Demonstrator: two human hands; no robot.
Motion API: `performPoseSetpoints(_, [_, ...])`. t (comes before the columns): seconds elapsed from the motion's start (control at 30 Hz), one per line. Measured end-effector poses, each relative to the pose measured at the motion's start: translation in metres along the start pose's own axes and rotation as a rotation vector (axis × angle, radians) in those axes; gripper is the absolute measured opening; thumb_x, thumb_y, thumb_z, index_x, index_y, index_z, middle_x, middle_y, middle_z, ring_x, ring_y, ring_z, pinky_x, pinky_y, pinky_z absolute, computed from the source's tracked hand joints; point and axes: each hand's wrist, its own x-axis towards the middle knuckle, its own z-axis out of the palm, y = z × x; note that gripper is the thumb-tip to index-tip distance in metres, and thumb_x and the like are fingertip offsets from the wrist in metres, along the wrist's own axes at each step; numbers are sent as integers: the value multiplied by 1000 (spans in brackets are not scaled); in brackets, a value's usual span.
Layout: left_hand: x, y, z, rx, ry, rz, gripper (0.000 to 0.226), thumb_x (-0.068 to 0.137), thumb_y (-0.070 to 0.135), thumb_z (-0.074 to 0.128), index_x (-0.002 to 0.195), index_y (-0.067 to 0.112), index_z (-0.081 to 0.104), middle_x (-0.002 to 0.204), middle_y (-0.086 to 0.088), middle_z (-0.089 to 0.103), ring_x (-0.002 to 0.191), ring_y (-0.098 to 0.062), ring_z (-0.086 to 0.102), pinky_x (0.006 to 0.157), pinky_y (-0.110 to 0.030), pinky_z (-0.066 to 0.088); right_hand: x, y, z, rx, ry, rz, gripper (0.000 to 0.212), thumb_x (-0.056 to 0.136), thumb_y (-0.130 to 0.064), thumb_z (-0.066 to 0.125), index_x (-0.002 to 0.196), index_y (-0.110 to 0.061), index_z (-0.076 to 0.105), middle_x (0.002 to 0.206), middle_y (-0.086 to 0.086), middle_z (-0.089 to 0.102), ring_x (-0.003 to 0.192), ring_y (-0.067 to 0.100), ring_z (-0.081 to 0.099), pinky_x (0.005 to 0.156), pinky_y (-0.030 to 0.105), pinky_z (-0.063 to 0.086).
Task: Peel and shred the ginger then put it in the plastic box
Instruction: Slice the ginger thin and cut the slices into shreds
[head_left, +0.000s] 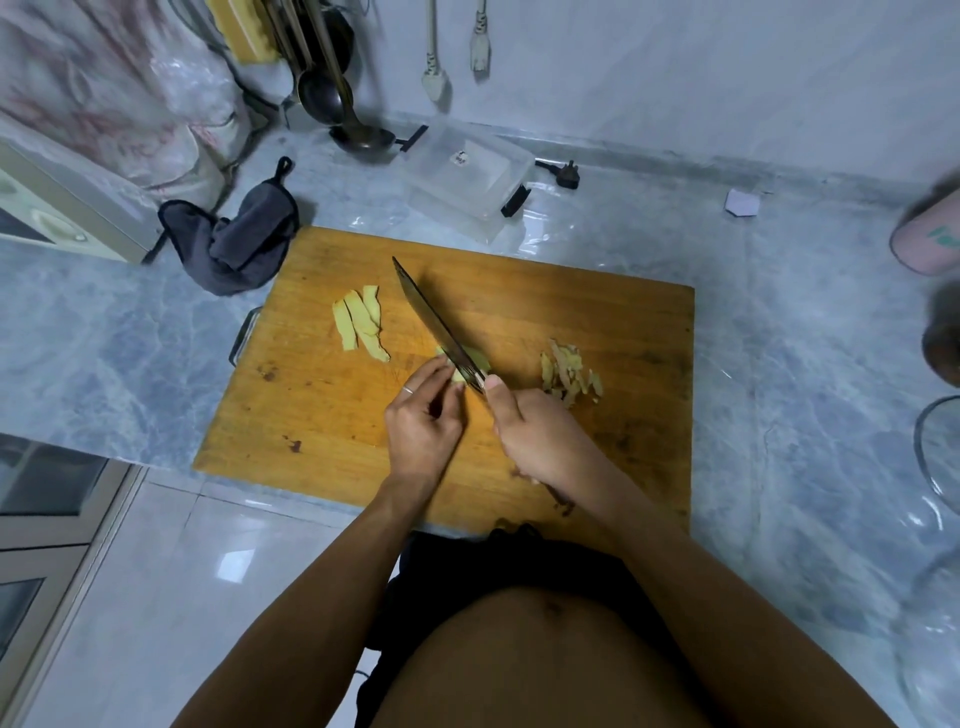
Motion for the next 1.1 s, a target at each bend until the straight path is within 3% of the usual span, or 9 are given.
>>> performPoseSetpoints(0.17, [0, -2, 1, -10, 12, 22, 24, 82, 0, 74, 106, 3, 76, 113, -10, 72, 103, -1, 61, 96, -7, 42, -15, -4, -7, -38, -12, -40, 71, 107, -51, 20, 60, -10, 53, 49, 1, 50, 42, 12, 48, 65, 39, 51])
performPoseSetpoints(0.37, [0, -4, 2, -14, 6, 45, 24, 83, 0, 73, 106, 2, 75, 112, -11, 72, 105, -1, 62, 97, -10, 44, -26, -10, -10, -89, -27, -10, 79, 106, -51, 17, 79, 6, 64, 55, 8, 54, 51, 20, 53, 72, 43, 54])
performPoseSetpoints(0.57, [-2, -5, 3, -24, 6, 39, 23, 85, -1, 72, 108, 3, 75, 115, -11, 70, 109, -3, 62, 99, -12, 44, -29, -10, -4, -101, -4, 2, 80, 105, -52, 17, 88, 10, 64, 81, 27, 68, 55, 26, 55, 69, 45, 54])
performPoseSetpoints(0.77, [-1, -6, 2, -30, 0, 40, 23, 85, -3, 70, 107, 1, 74, 115, -12, 70, 109, -7, 63, 99, -12, 44, -27, -12, -2, -107, -10, 7, 81, 106, -51, 17, 85, 10, 64, 81, 27, 68, 54, 24, 54, 69, 42, 54])
performPoseSetpoints(0.87, [-1, -7, 2, -39, -10, 35, 23, 85, -3, 69, 107, 1, 74, 116, -12, 70, 110, -4, 61, 99, -14, 46, -25, -12, 0, -93, -18, 16, 79, 106, -51, 16, 76, 5, 63, 67, 21, 62, 51, 22, 53, 69, 41, 53])
performPoseSetpoints(1.0, [-1, -10, 3, -56, -21, 18, 24, 85, -4, 69, 108, 1, 74, 116, -11, 69, 110, -8, 64, 99, -16, 47, -23, -6, 2, 5, -28, 59, 74, 104, -55, 19, 72, -2, 59, 58, 13, 57, 41, 18, 53, 46, 28, 47])
performPoseSetpoints(1.1, [0, -12, 2, -72, -27, 4, 25, 85, -5, 69, 109, 1, 73, 117, -10, 69, 111, -6, 63, 99, -15, 46, -17, -6, 4, -9, -31, 40, 72, 105, -54, 18, 68, -5, 57, 56, 14, 55, 39, 17, 52, 45, 24, 44])
